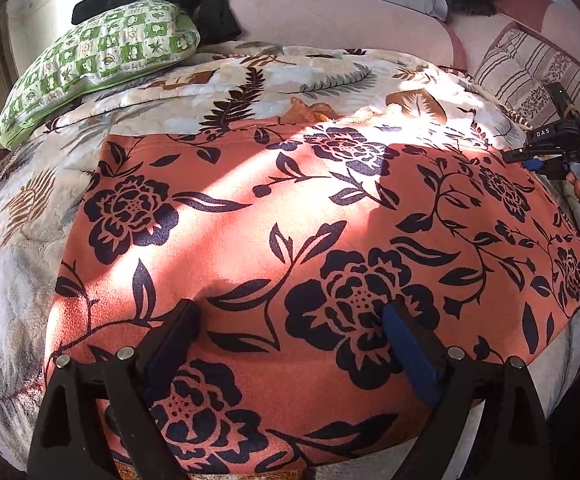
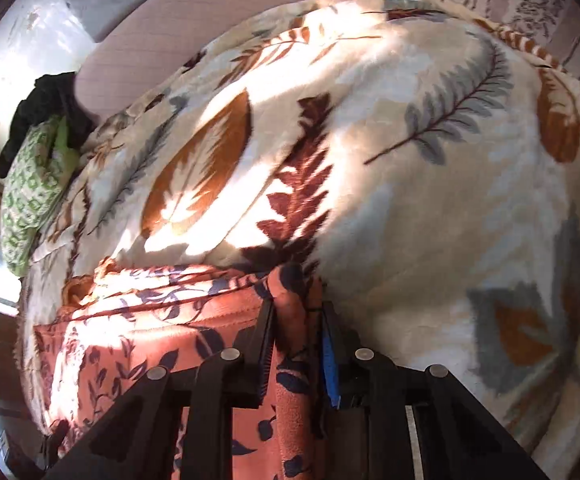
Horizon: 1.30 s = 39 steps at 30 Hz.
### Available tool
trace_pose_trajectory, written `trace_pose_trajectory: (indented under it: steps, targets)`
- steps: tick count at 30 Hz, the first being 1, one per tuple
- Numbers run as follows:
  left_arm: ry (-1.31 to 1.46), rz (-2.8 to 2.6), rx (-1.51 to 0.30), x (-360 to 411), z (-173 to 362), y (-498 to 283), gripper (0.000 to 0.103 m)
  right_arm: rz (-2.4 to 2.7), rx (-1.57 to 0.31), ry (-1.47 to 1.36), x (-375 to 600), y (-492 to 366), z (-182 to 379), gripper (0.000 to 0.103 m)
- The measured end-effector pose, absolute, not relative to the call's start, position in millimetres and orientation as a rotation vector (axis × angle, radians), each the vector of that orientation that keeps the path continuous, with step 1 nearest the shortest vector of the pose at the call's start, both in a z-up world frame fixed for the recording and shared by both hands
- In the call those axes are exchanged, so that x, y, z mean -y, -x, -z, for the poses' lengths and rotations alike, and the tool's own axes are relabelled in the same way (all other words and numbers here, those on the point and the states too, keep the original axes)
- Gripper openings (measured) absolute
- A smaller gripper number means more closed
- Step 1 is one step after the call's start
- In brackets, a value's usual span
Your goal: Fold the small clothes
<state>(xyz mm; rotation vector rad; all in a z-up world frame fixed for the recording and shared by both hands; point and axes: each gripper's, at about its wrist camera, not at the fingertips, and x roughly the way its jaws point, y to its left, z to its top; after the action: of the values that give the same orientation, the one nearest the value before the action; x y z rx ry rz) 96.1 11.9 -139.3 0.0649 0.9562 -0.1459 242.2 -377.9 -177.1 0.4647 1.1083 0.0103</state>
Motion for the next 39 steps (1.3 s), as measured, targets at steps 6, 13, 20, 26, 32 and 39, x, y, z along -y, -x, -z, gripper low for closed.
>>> trace_pose_trajectory:
  steps: [6,13,20,26,32,39]
  targets:
    - [-0.025,0.148,-0.941,-21.5,123.8,-88.4,0.093,0.061,-0.962,-0.470,378.3,-185.7,137.9,0.067]
    - [0.037,0.094,-0.905,-49.3,109.4,-67.7,0.093,-0.401,-0.951,-0.759,322.7,-81.0,124.1,0.072]
    - [0.012,0.021,-0.981,-67.7,123.3,-65.9,0.093,-0.223,-0.992,-0.978,346.1,-51.3,193.0,0.073]
    - [0.015,-0.003,-0.990,-73.8,124.1,-66.8,0.093,-0.314,-0.915,-0.893,334.8,-37.1,170.2,0.077]
    - [0.003,-0.005,-0.972,-76.0,118.7,-59.1,0.093,-0.266,-0.856,-0.957,350.4,-23.0,183.2,0.076]
    - [0.014,-0.067,-1.031,-89.1,125.6,-61.8,0.094,-0.273,-0.863,-1.022,358.9,-20.3,204.1,0.076]
